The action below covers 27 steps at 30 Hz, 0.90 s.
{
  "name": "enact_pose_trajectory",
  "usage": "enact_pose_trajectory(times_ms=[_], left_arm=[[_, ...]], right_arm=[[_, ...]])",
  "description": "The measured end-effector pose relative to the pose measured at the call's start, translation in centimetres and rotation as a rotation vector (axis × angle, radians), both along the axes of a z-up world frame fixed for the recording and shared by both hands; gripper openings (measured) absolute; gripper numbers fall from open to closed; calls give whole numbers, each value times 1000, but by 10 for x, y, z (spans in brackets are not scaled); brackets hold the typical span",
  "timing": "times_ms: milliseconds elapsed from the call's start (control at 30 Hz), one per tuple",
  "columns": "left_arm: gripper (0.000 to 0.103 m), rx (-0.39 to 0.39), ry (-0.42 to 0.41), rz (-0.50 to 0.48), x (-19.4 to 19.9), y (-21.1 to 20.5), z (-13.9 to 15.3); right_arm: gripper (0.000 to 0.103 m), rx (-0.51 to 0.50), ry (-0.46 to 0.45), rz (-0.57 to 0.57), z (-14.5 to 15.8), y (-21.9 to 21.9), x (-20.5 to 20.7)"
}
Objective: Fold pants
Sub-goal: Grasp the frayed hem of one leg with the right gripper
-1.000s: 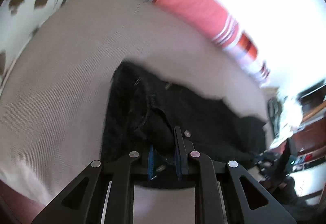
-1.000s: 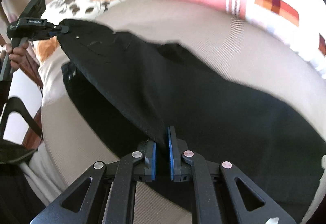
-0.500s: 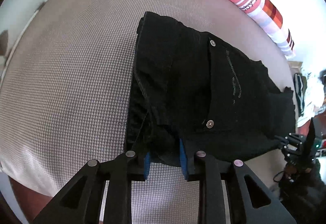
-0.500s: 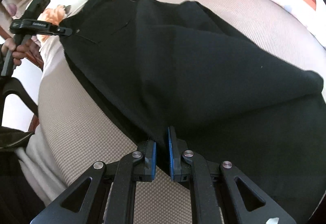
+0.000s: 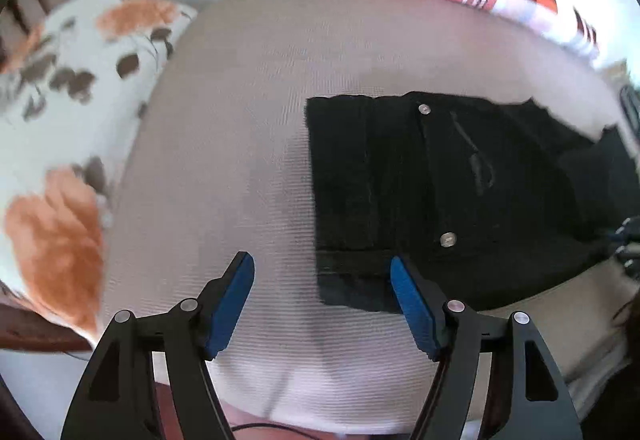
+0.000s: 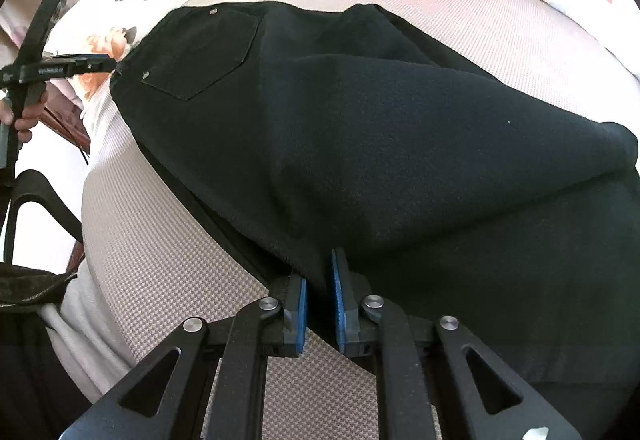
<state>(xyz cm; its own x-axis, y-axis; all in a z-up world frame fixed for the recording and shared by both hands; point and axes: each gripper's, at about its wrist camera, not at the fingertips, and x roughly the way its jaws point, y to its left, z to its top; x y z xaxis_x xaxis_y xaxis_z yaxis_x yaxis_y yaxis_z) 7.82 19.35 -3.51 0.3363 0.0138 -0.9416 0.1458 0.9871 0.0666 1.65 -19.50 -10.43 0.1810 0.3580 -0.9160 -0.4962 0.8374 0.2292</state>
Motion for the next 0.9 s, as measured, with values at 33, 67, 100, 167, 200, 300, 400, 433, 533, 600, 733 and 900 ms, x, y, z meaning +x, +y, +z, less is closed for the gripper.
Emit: enact_pose_trajectory(times_ms=[33, 67, 100, 167, 200, 300, 400, 433, 533, 600, 733, 900], left_arm=[[71, 22, -24, 13, -2, -1, 3], [71, -1, -56, 8, -6, -2, 10], [71, -51, -88, -22, -12, -9, 19], [71, -124, -136, -78, -20, -29, 31], [71, -158, -151, -119, -22, -43, 34], [71, -211, -149, -264, -23, -89, 38], [71, -235, -110, -422, -26, -144, 26], [71, -227, -100, -465, -31, -161, 21], [71, -179, -67, -593, -36, -206, 0], [71, -162, -53, -665, -43, -234, -12], [61, -133, -29, -727, -48, -261, -33], [15, -112, -24, -728, -43, -284, -51]], right_arm=[[13, 3, 1, -1, 1, -2, -1], [13, 6, 3, -6, 2, -3, -1], [13, 8, 5, -10, 3, -3, -1], [13, 13, 17, -12, 2, -6, 1], [13, 21, 29, -20, 1, -7, 3], [13, 53, 79, -50, 2, -11, 11], [13, 63, 83, -64, 5, -14, 12], [13, 68, 85, -73, 6, -15, 12], [14, 84, 92, -94, 6, -17, 14], [14, 101, 94, -111, 7, -18, 14], [15, 118, 92, -122, 10, -21, 14], [18, 128, 97, -134, 11, -20, 15]])
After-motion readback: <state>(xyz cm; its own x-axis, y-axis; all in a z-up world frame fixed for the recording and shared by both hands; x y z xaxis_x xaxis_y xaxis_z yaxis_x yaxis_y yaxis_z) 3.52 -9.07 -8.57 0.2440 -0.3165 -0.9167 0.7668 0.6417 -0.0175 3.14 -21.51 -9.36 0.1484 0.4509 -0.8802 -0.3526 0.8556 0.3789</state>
